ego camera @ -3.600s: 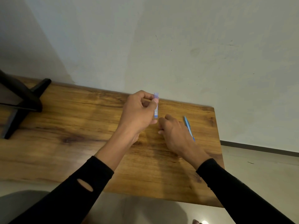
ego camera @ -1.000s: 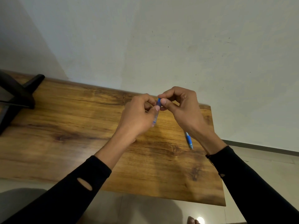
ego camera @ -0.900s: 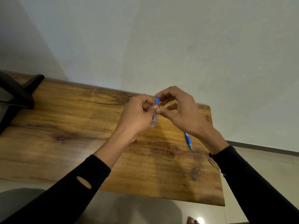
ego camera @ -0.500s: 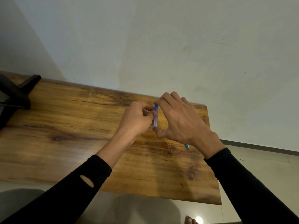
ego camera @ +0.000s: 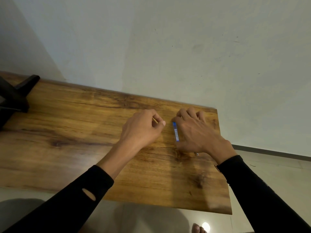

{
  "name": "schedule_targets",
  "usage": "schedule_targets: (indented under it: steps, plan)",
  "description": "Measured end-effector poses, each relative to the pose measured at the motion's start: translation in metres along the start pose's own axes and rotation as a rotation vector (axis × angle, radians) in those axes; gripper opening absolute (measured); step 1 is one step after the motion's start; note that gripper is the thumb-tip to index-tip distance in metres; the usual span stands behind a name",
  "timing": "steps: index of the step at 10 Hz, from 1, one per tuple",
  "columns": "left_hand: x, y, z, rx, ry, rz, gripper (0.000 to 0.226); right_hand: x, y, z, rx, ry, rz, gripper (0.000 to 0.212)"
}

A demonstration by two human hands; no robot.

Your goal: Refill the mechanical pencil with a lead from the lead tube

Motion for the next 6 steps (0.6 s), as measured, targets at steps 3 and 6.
schedule_targets:
  steps: [3,6]
  plan:
    - [-0.002,-0.018,0.034,-0.195,-0.261,-0.243,0.011,-0.010,-0.004,0.011,-0.176,-0.038,-0.343,0.049]
    - [0.005,-0.002,0.013,-0.240,-0.127,-0.192,0.016,-0.012,0.007,0.031,-0.205,-0.124,-0.128,0.038]
Point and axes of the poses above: each hand's wrist, its own x-axis away from the middle knuckle, its own y-axis out of the back of the hand, z = x × y, the point moved 1 cm from there along -x, towards the middle knuckle
